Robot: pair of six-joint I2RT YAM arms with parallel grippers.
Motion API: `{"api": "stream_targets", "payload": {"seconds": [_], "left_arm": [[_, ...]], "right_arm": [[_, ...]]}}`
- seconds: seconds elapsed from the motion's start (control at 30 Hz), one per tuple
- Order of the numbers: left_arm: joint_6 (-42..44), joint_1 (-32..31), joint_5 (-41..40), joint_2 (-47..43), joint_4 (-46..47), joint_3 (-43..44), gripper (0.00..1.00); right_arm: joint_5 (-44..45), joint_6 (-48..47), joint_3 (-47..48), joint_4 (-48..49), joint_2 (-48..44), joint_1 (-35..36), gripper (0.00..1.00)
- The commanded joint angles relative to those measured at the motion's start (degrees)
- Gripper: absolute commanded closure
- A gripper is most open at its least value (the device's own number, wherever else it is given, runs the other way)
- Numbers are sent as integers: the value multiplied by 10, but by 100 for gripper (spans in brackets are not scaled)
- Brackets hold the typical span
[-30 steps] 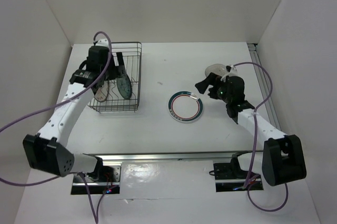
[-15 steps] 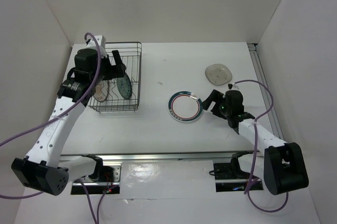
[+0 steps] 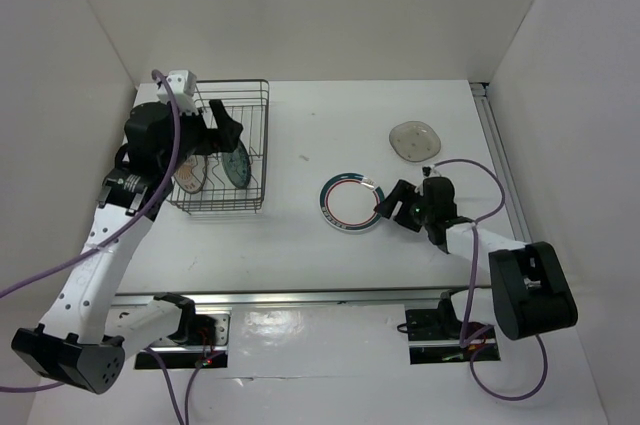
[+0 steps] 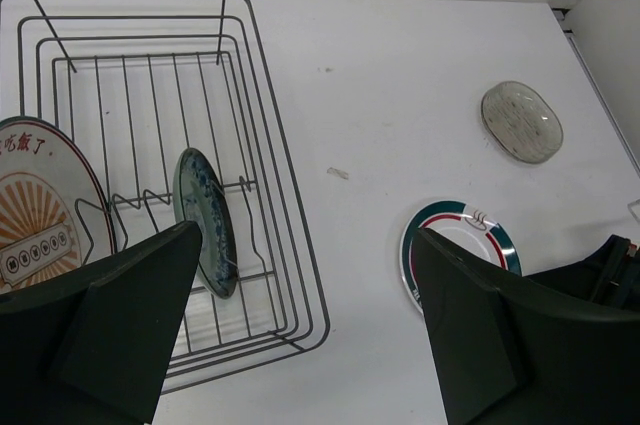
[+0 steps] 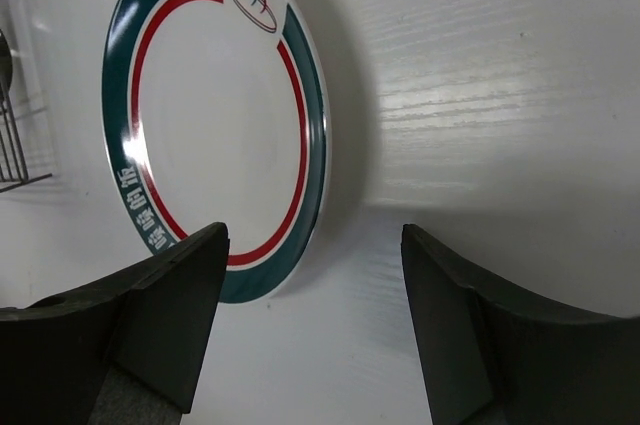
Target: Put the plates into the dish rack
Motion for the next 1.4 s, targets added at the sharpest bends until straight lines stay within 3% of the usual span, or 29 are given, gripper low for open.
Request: {"api": "stream_targets", "payload": {"seconds": [0.0,0.3,0.33,0.4,0.43,0.5,0.57,0.6,0.87,1.07,1.37], "left_arm": [[11,-1,17,5,24,4,0],[11,-1,11,0,19,4,0],[11,-1,11,0,19,4,0],[11,-1,11,6,19,4,0],[11,-1,11,6,19,4,0],[11,-1,6,13,19,4,0],[11,-1,0,19,14,4,0],[11,-1,0,19,14,4,0],[-10,-1,40,43,14,4,0],[-63,-1,200,86,81,-23,0],[-69,-1,283,133,93,-23,0]], "right_arm": [[-10,1,-2,44,33,3,23],[-5,25,8,130,118,26,37],[-5,25,8,131,132,26,47],[-5,25,14,136,144,26,56],[-5,30,14,142,150,26,67],[0,30,14,142,155,26,76],[6,30,14,148,155,26,96],[6,30,14,148,155,26,100],[-7,30,40,140,69,26,100],[-33,25,129,107,-28,26,100],[-79,14,226,116,-10,65,100]]}}
